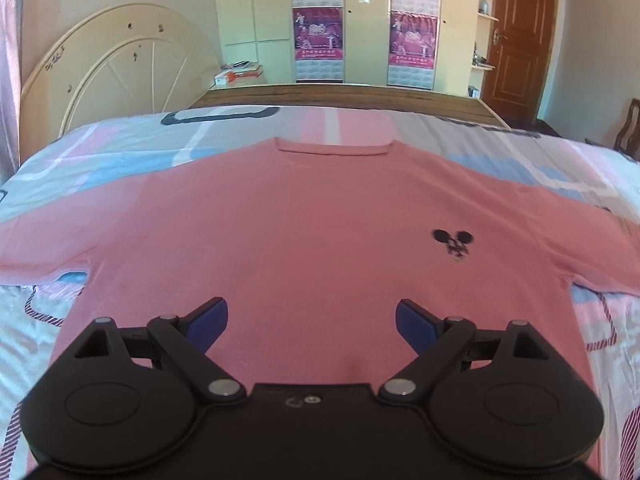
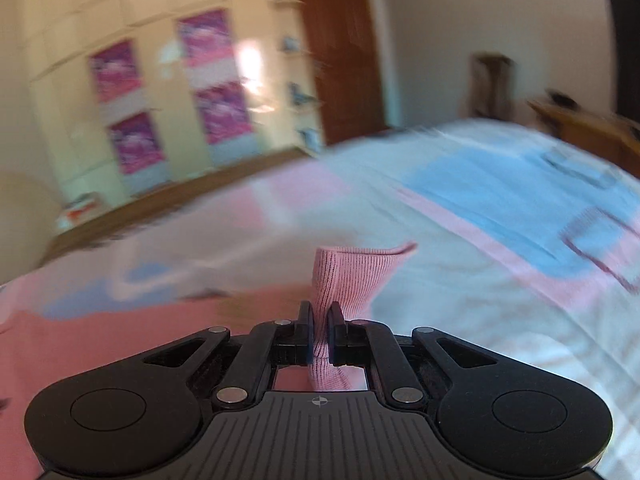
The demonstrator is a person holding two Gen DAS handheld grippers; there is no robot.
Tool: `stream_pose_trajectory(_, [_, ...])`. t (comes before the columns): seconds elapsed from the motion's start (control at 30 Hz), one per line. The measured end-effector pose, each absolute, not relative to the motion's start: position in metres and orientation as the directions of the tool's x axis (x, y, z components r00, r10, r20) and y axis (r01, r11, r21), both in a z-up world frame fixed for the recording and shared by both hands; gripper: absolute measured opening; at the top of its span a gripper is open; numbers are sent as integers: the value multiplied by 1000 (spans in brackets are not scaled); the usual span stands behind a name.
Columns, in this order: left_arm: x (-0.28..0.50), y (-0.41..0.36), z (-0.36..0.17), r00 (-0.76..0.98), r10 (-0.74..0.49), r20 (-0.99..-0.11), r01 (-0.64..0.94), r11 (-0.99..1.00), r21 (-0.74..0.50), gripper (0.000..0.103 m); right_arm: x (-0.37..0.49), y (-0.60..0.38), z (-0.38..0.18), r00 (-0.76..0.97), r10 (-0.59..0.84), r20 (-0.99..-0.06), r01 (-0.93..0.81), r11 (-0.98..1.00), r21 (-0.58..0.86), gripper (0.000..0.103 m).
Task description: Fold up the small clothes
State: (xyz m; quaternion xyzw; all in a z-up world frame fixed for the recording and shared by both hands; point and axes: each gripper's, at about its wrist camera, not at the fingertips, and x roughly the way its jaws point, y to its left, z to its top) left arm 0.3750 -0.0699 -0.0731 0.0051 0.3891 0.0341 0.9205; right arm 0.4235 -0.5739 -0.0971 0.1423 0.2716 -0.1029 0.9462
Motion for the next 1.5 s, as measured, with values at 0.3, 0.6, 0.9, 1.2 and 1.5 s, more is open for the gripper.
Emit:
stream_pose_trajectory(0.3, [406,-6,-79,701,-36,-712,-38,996,-87,86,446,-369,-66,845,169,-507,-65,974,216,6])
stream_pose_trajectory(0.6, [413,66,-90,688,-84,-721,-25,990,-139,76,455,-160,-109,717,391,-577,-351,918,185,6])
stream_pose_trajectory(0.9, [435,68,-106,665,-197,-720,37,972,-232,74,433,-113,-132,699,408,-588,-390,906,164,45])
stream_pose_trajectory(1.2, [495,-13,-131,563,-411,-717,165,906,-390,54,401,-210,-108,820,159,-549,-56,978,199,32])
stream_pose_trajectory(1.5, [505,-21,-124,629,-406,-663,169,904,-393,6,375,-326,-87,805,-49,-592,247,934,259,31])
